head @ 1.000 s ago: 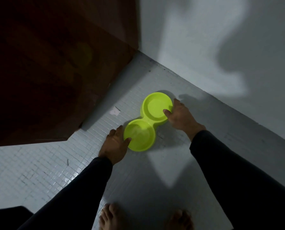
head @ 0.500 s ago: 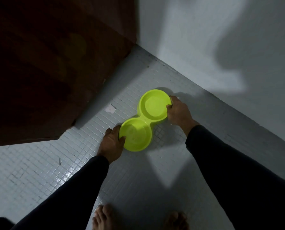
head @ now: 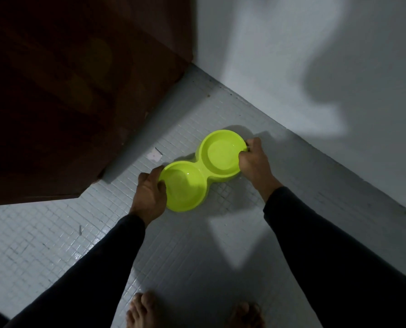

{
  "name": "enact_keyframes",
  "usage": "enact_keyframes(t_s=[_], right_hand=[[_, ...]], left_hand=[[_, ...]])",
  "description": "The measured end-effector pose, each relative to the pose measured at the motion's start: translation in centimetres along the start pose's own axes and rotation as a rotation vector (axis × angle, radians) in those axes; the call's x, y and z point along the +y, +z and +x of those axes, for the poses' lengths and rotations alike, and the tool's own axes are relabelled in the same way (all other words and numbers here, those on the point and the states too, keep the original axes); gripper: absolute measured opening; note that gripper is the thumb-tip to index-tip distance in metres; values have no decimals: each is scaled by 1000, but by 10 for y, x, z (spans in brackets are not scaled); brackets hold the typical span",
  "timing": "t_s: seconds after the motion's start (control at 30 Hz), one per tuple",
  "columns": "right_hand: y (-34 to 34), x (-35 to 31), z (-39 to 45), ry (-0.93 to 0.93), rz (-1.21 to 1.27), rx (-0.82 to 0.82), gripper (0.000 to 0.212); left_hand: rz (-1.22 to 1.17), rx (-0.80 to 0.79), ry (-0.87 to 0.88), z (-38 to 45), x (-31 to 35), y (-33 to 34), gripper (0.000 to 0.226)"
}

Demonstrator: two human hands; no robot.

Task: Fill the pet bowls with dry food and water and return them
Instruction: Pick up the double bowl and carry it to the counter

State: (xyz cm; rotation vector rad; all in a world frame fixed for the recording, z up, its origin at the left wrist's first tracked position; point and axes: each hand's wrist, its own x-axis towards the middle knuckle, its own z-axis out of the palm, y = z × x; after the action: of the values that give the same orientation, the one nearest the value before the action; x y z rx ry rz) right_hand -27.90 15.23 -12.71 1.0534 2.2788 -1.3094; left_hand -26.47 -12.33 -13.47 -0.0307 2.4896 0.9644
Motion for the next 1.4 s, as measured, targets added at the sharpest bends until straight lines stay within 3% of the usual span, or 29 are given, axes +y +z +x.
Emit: enact_keyframes(t_s=[0.1, 0.27, 0.4, 0.47, 0.57, 0.63, 0.73, 0.9, 1.1, 1.4], right_hand=[[0, 7, -2, -43, 131, -18, 63], [3, 17, -8, -44, 288, 111, 33], [6, 26, -13, -96, 340, 254, 30], [8, 27, -18, -112, 353, 304, 33], [9, 27, -25, -106, 390, 374, 35], [8, 28, -28, -103, 432, 401, 34], [4, 26, -30, -115, 474, 412, 35], [1, 21, -32, -103, 485, 396, 37], [-2, 15, -40, -97, 522, 350, 31], [-44, -13, -73, -101, 592, 409, 37]], left_hand=[[-17, 27, 38, 8, 2, -10, 60], [-5, 27, 148, 29, -6, -24, 55], [-86, 47, 183, 35, -5, -29, 49], [-222, 69, 81, 35, 2, -28, 45], [-607, 92, -130, 33, 12, -28, 33], [-816, 41, -259, 27, 15, -28, 42], [-923, -14, -324, 21, 21, -24, 61], [-964, 38, -284, 20, 36, -23, 74], [-1003, 171, -317, 20, 55, -28, 30], [-986, 151, -272, -5, 110, -60, 24]])
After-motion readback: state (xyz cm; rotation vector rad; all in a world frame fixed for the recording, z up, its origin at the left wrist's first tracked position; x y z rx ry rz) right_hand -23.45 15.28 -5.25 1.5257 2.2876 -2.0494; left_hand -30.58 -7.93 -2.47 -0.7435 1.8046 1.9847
